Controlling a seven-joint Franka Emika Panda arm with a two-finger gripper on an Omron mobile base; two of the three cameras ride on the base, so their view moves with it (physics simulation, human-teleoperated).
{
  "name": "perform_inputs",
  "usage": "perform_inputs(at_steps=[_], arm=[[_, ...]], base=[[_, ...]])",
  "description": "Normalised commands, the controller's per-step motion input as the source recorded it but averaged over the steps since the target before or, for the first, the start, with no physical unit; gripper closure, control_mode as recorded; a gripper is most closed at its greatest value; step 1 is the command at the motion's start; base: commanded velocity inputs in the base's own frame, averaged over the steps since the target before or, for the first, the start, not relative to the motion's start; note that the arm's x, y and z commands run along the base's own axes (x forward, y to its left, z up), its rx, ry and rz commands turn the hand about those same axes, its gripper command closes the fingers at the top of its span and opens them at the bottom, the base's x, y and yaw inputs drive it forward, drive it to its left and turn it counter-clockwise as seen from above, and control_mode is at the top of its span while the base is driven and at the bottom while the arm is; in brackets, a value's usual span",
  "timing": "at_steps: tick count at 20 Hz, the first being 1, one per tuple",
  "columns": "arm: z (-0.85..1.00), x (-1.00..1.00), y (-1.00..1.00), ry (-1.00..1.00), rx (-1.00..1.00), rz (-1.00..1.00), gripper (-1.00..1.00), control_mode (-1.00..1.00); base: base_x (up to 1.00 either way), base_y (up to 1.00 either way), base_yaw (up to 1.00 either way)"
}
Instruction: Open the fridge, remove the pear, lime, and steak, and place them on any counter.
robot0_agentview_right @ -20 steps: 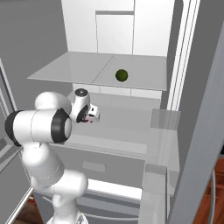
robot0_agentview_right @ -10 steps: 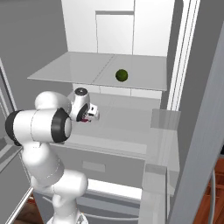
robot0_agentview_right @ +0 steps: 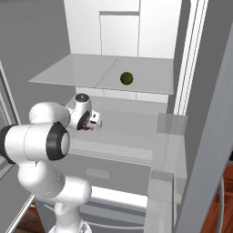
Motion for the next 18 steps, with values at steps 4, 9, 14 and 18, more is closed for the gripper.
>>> perform_inputs(at_steps=[4, 9, 14, 18], arm=[[0.19, -1.00, -0.14, -0.08, 0.00, 0.00, 1.00, -1.00], [0.59, -1.00, -0.26, -0.03, -0.03, 0.00, 1.00, -1.00], [0.97, -1.00, -0.20, -0.06, -0.01, 0.00, 1.00, -1.00], [1.00, -1.00, -0.13, 0.00, -0.02, 0.00, 1.00, -1.00]], base=[[0.00, 0.00, 0.00], [0.00, 0.00, 0.00], [0.00, 0.00, 0.00], [0.00, 0.00, 0.00]])
